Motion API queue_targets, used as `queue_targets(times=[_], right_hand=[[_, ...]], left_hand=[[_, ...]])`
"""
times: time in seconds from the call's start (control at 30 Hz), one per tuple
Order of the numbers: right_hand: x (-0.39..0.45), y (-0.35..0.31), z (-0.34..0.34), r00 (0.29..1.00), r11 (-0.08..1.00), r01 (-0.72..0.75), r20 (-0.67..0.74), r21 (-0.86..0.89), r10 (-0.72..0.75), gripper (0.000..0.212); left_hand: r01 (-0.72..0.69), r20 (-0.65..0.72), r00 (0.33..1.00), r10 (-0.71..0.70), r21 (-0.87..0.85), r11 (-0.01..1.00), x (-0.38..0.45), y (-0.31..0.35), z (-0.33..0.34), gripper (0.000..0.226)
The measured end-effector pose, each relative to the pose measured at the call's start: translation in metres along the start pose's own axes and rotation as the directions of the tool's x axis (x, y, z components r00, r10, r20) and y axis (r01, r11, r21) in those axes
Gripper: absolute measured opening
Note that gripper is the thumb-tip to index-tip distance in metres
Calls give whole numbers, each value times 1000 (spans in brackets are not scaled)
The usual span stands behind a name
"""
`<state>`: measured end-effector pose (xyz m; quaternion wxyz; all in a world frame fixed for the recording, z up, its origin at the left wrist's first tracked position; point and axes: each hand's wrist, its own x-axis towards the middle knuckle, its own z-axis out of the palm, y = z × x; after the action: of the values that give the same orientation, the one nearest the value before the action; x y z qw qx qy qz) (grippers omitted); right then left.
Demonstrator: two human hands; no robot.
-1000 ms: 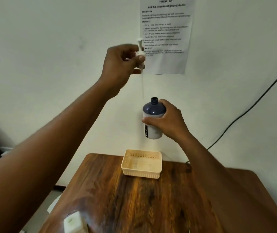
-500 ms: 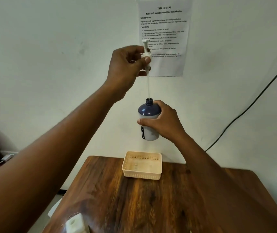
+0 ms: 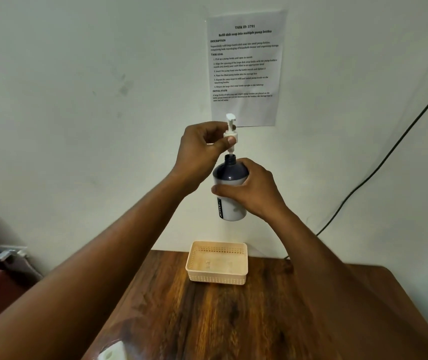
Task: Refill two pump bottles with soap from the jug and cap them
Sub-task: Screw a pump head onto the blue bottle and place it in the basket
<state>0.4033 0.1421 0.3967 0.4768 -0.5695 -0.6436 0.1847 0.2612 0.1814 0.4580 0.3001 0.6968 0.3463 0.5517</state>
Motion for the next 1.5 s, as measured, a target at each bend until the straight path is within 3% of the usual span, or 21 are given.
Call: queue_targets(times=[0.13,0.3,0.5,0.67,0.8,0.9,1.0,1.1,1.17,1.33,1.5], right_hand=[[2,-4,-6,999,1000,-7,-42,21,8,59],[5,-8,-13,998,1000,-20,-61,8,21,58],[2,-5,-14,997,999,-47,-55,-12,47,57],[1,-10,-16,998,999,-38,-46,-14,37,60],[-1,-10,-22,998,999,-40,-54,-12,39,60],[-2,-11,-23,998,999,-37,-54,-16,36,64],[-2,-14,-22,999,998,-30,-39,-47,28,64],[-5,-16,-19,999,998,-17,-31,-58,15,65],[-8,-15,-20,999,999,-18,-33,-44,17,63],[-11,-13,-23,999,1000,-25,-38,-9,24,65],[-10,-20,-21,998,999,3,-56,-41,-5,67]], left_hand=[[41,26,999,-43,57,998,-7,-8,3,28],[57,25,998,-57,-1,998,-18,-10,11,21],[91,141,986,-92,11,996,-13,-6,8,16],[125,77,990,-119,-74,989,-7,0,11,13],[209,291,946,-144,-207,956,-4,0,3,29],[252,404,902,-154,-201,947,-4,6,-1,32],[205,275,948,-159,-147,968,-5,13,6,29],[159,119,983,-142,-146,976,-5,10,10,42],[165,135,980,-145,-154,974,-5,9,7,50],[217,338,932,-132,-229,949,1,13,-5,61],[105,150,984,-96,-59,993,1,19,1,83]])
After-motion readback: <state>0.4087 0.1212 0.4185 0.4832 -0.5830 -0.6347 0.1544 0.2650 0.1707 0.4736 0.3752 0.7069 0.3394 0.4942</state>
